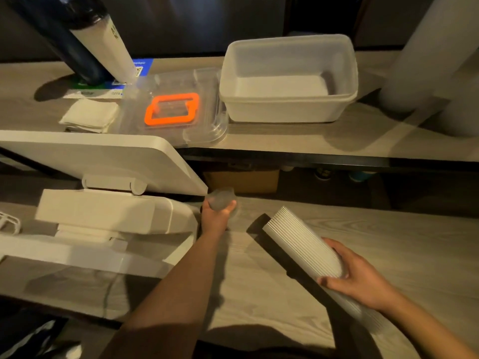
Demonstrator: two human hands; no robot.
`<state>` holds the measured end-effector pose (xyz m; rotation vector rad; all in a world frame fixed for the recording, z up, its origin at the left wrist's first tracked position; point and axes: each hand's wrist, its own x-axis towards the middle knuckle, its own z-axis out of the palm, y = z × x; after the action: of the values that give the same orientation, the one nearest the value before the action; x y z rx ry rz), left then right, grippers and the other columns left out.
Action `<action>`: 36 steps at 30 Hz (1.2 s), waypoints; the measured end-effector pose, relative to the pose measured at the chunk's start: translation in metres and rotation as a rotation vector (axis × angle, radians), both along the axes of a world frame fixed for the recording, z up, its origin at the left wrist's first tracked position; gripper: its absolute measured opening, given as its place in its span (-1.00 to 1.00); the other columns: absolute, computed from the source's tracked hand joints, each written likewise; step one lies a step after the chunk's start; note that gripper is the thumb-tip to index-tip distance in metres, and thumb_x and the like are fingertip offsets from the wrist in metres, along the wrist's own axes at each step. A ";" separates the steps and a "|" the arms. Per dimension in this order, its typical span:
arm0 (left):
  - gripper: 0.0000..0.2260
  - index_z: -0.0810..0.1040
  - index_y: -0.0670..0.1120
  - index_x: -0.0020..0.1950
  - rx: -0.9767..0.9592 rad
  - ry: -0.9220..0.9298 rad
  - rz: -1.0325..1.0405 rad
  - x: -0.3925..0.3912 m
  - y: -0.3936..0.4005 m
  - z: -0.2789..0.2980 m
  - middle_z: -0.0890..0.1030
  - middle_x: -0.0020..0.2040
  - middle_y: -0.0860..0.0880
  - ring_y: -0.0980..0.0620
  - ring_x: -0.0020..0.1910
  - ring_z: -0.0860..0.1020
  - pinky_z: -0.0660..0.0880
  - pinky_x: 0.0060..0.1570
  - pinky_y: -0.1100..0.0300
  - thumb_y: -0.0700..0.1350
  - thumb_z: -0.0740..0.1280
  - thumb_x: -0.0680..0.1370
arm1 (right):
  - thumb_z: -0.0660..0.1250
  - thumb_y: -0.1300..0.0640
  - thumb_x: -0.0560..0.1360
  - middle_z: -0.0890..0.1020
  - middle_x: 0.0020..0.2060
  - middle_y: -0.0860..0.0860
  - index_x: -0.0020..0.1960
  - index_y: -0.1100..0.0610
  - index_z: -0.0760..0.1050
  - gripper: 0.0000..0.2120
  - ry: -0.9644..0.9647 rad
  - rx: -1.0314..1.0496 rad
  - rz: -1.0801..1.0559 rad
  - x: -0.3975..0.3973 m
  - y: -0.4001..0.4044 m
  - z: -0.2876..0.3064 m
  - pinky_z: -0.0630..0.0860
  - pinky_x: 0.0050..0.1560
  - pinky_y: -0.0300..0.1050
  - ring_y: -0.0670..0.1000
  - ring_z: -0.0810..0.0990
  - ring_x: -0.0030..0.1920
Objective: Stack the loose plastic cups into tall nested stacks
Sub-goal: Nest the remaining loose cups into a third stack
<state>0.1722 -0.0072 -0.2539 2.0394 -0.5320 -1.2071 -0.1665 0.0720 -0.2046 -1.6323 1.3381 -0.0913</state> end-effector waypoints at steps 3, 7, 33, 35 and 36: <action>-0.28 0.34 0.02 0.43 0.014 0.055 -0.033 -0.010 0.008 0.001 0.46 0.30 -0.05 -0.08 0.25 0.47 0.46 0.28 -0.03 0.08 0.58 0.36 | 0.46 -0.32 0.31 0.33 0.23 -0.39 0.49 -0.25 0.07 -0.11 0.004 0.007 0.007 0.000 -0.001 -0.002 0.47 0.13 -0.28 -0.21 0.42 0.21; -0.24 0.33 0.09 0.44 0.063 0.107 -0.204 -0.031 0.033 -0.001 0.48 0.31 0.01 -0.05 0.25 0.49 0.47 0.29 -0.12 0.13 0.58 0.33 | 0.51 -0.14 0.41 0.30 0.17 -0.43 0.44 -0.27 0.05 -0.20 0.016 -0.009 0.013 0.004 -0.001 0.001 0.44 0.01 -0.39 -0.27 0.42 0.14; -0.49 0.39 -0.04 0.43 -0.253 0.665 -0.035 -0.042 0.096 0.078 0.60 0.26 -0.11 -0.08 0.25 0.57 0.42 0.34 -0.08 -0.02 0.39 0.50 | 0.45 -0.35 0.22 0.39 0.28 -0.34 0.45 -0.25 0.13 -0.10 -0.159 -0.081 0.063 0.028 0.026 0.034 0.42 0.17 -0.35 -0.22 0.43 0.27; -0.45 0.40 -0.06 0.44 -0.233 0.665 -0.076 -0.041 0.101 0.079 0.60 0.27 -0.13 -0.09 0.26 0.57 0.39 0.39 -0.12 0.00 0.42 0.47 | 0.49 -0.29 0.27 0.39 0.27 -0.36 0.43 -0.30 0.12 -0.15 -0.158 -0.076 0.074 0.029 0.027 0.033 0.43 0.16 -0.37 -0.23 0.42 0.27; -0.41 0.40 -0.06 0.45 -0.219 0.673 -0.096 -0.041 0.103 0.079 0.59 0.28 -0.13 -0.10 0.27 0.56 0.37 0.40 -0.14 0.03 0.43 0.45 | 0.49 -0.28 0.28 0.39 0.27 -0.36 0.43 -0.32 0.12 -0.16 -0.153 -0.080 0.075 0.030 0.027 0.033 0.44 0.15 -0.36 -0.23 0.42 0.27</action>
<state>0.1308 0.0955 -0.1748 1.3227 -0.4050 -1.7005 -0.1367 0.0990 -0.1717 -1.7052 1.1690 -0.2233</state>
